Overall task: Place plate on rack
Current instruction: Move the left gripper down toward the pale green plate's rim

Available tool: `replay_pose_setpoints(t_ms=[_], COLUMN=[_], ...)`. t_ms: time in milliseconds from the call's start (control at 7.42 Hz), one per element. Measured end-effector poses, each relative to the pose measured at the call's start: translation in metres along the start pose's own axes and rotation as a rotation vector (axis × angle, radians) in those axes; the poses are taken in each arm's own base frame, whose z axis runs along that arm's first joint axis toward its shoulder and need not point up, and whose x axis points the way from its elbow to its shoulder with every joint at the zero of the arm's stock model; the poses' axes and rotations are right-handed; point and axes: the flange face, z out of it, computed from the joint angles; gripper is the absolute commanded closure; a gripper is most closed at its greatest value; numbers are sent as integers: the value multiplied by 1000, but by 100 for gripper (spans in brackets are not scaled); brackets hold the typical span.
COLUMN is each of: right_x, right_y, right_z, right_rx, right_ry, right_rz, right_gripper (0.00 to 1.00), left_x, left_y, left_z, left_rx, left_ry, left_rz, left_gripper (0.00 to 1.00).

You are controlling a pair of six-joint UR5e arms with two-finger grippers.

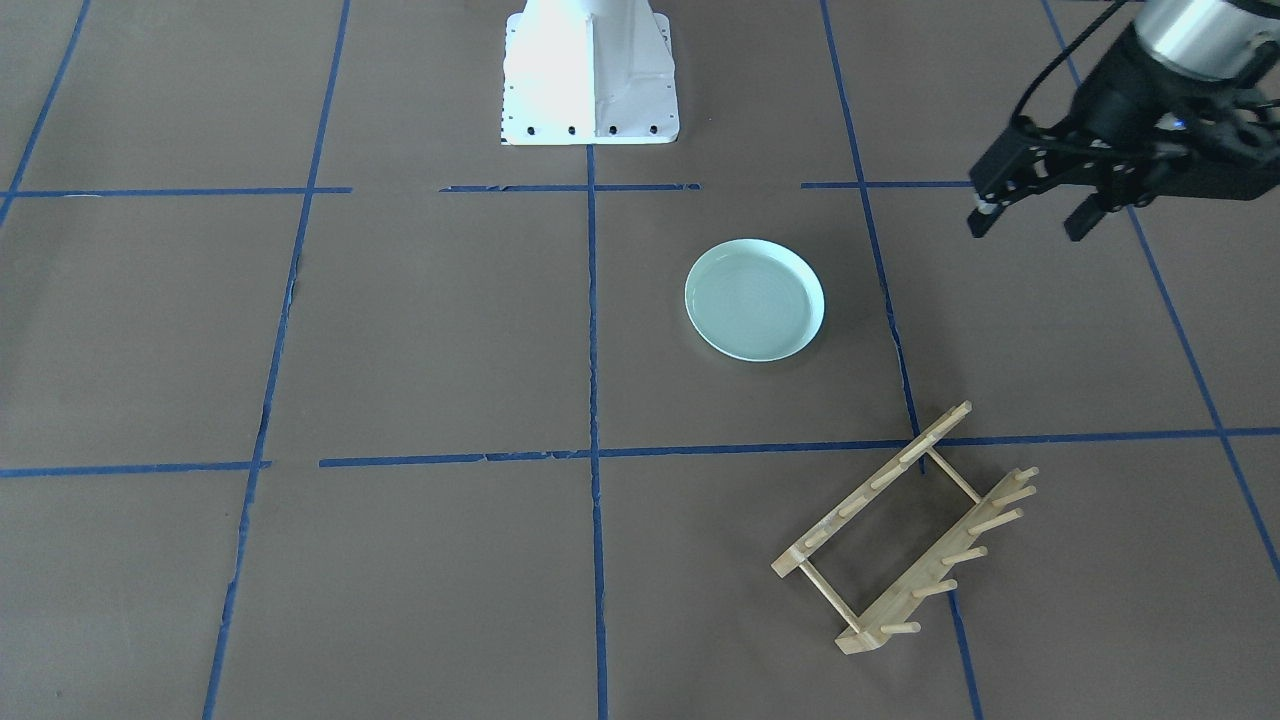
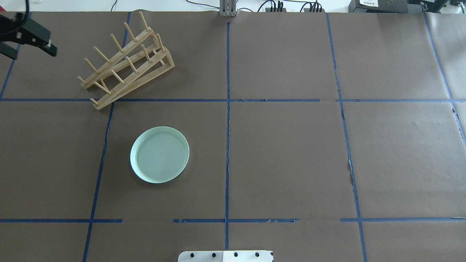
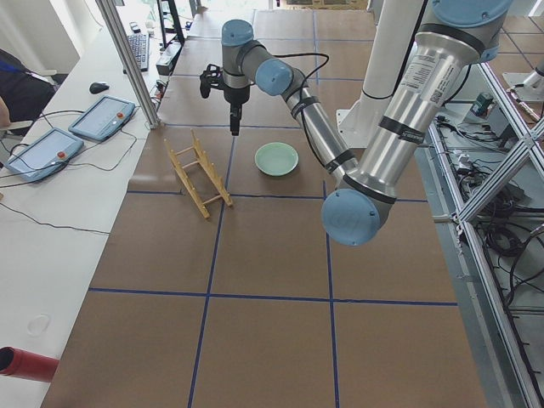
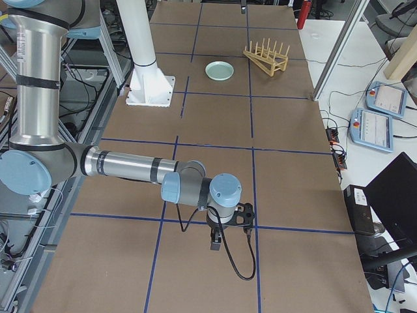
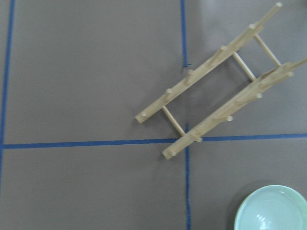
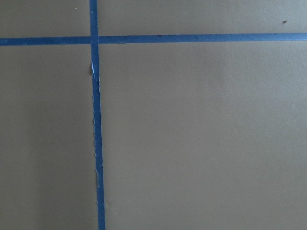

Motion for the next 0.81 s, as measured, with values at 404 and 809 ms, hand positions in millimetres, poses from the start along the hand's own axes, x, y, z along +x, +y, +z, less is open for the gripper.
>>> replay_pose_setpoints(t_ms=[404,809], right_x=[0,0], right_y=[0,0], right_z=[0,0], right_rx=[0,0], right_ry=[0,0], right_rz=[0,-1], right_gripper=[0,0], left_x=[67,114], left_y=[30,65], left_z=[58,138], left_rx=[-6,-30], left_ry=[-54,-108], left_rz=[37,-19], left_gripper=[0,0])
